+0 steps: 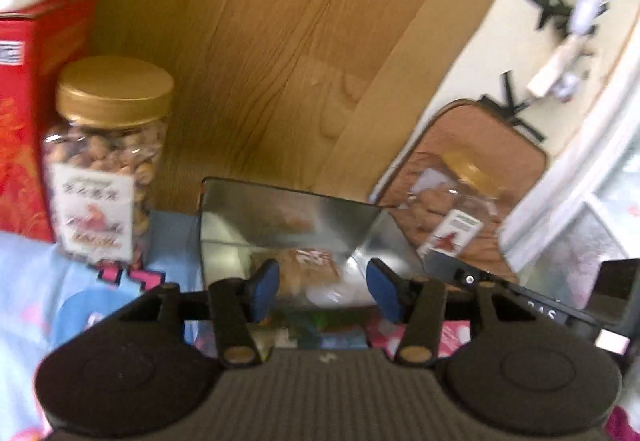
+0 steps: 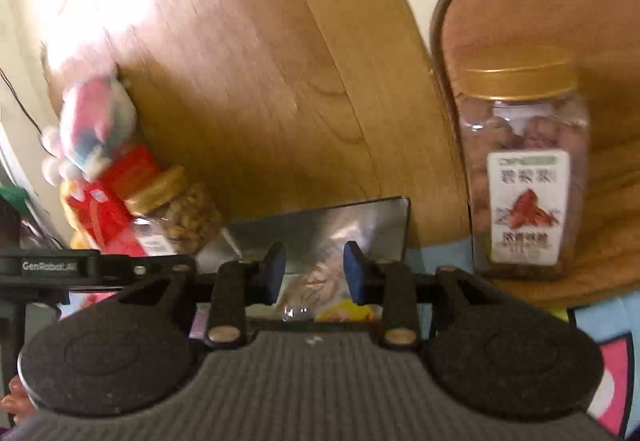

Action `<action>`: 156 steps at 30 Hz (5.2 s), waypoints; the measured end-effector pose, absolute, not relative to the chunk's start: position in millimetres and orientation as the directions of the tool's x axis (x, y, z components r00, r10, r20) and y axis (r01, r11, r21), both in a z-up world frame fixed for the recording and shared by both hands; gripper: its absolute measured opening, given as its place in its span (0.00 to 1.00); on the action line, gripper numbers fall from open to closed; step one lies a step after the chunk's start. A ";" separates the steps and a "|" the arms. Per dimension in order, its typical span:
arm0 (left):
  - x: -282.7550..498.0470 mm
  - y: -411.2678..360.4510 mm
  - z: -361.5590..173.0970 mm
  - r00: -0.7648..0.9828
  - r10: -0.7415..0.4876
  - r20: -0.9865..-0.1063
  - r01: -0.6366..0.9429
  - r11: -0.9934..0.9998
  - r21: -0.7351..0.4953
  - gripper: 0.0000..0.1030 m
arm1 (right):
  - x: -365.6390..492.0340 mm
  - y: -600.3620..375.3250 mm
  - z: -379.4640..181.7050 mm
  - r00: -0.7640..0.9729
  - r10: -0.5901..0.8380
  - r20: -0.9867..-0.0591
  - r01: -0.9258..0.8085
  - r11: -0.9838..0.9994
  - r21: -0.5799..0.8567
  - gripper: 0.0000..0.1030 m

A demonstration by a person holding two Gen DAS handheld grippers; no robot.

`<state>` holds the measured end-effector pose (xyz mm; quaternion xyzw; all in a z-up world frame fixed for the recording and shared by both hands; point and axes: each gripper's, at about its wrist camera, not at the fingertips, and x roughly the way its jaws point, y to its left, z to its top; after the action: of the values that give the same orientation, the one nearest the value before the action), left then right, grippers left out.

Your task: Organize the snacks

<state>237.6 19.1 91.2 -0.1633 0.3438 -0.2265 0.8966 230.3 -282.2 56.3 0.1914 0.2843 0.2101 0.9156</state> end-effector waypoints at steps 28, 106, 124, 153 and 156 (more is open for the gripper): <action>164.4 77.9 37.5 0.573 -0.554 -0.604 0.154 0.796 -0.585 0.51 | 187.1 -250.8 26.9 0.555 0.612 -0.564 -0.327 0.783 0.529 0.34; 112.4 207.6 26.2 0.749 -0.351 -0.561 -0.002 0.846 -0.533 0.46 | 164.0 -121.0 23.3 0.344 0.746 -0.571 -0.341 0.665 0.664 0.34; 126.5 192.2 -12.4 0.700 -0.511 -0.499 0.158 0.792 -0.590 0.36 | 140.3 -52.5 10.9 0.453 0.566 -0.689 -0.519 0.795 0.313 0.59; 274.6 44.3 75.9 0.684 -0.555 -0.473 0.306 0.807 -0.505 0.33 | 232.6 -171.9 84.9 0.736 0.419 -0.531 -0.412 0.900 0.139 0.29; 285.3 42.5 66.0 0.693 -0.482 -0.537 0.236 0.854 -0.463 0.37 | 253.2 -172.2 60.6 0.706 0.421 -0.570 -0.406 0.899 0.162 0.36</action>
<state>285.3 42.5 66.0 -0.1821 0.3377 -0.1990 0.9018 253.2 -172.2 60.6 0.0123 0.3115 0.2241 0.9234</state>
